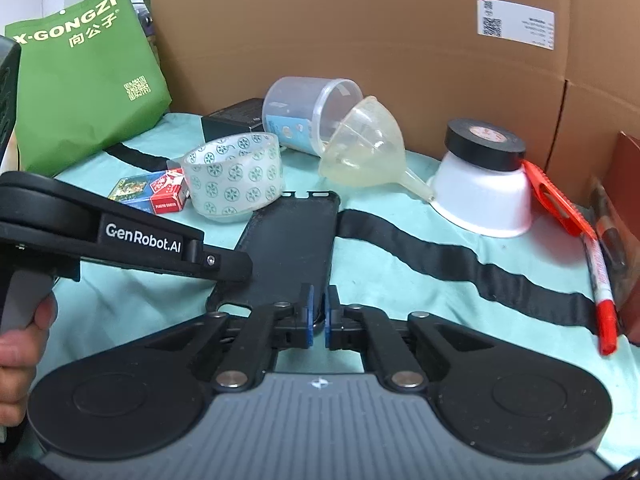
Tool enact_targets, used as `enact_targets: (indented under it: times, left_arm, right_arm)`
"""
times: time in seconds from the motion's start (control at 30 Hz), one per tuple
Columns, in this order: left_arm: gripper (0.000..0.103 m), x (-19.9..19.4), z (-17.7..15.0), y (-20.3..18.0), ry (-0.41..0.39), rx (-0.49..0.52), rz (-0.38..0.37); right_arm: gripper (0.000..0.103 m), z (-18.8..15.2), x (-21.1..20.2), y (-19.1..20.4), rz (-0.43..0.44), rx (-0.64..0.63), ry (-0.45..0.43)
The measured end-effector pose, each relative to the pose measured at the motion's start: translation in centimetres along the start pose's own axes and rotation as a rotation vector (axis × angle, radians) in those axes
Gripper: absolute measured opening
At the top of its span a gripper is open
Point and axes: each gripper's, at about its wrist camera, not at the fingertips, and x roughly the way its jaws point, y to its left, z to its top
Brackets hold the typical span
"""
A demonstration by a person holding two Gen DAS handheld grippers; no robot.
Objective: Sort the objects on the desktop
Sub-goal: 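Close the right gripper on the black phone case edge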
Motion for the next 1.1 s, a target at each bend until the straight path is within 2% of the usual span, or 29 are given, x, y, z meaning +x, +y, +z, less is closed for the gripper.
enact_targets:
  times: [0.07, 0.17, 0.3, 0.4, 0.57, 0.73, 0.93, 1.0, 1.1]
  left_arm:
    - [0.005, 0.0, -0.1, -0.6, 0.004, 0.029, -0.029]
    - [0.006, 0.3, -0.3, -1.8, 0.034, 0.068, -0.075]
    - [0.006, 1.2, -0.7, -2.6, 0.052, 0.054, -0.083]
    - [0.010, 1.4, -0.6, -2.5, 0.052, 0.041, -0.075]
    - [0.028, 1.3, -0.4, -2.4, 0.041, 0.021, -0.060]
    - [0.022, 1.5, -0.5, -3.1, 0.028, 0.070, -0.036]
    - [0.021, 1.6, -0.6, -3.5, 0.018, 0.091, -0.017]
    - [0.013, 1.6, -0.8, -3.7, 0.026, 0.098, -0.021]
    - [0.013, 1.5, -1.0, -3.9, 0.020, 0.095, -0.009]
  right_arm:
    - [0.001, -0.3, -0.7, -0.3, -0.018, -0.009, 0.016]
    - [0.002, -1.1, -1.8, -1.2, -0.037, -0.008, 0.043]
    - [0.003, -1.8, -2.4, -2.7, -0.056, 0.035, 0.036]
    - [0.005, -1.7, -2.3, -3.1, -0.059, 0.060, 0.025]
    - [0.006, -1.4, -1.5, -3.0, -0.068, 0.057, 0.014]
    - [0.006, -1.3, -1.0, -3.4, -0.059, 0.090, 0.007]
    - [0.007, -1.2, -0.6, -4.2, -0.035, 0.150, -0.006]
    - [0.006, -1.2, -0.7, -4.3, -0.031, 0.161, -0.003]
    - [0.005, -1.2, -0.8, -3.9, -0.039, 0.143, 0.002]
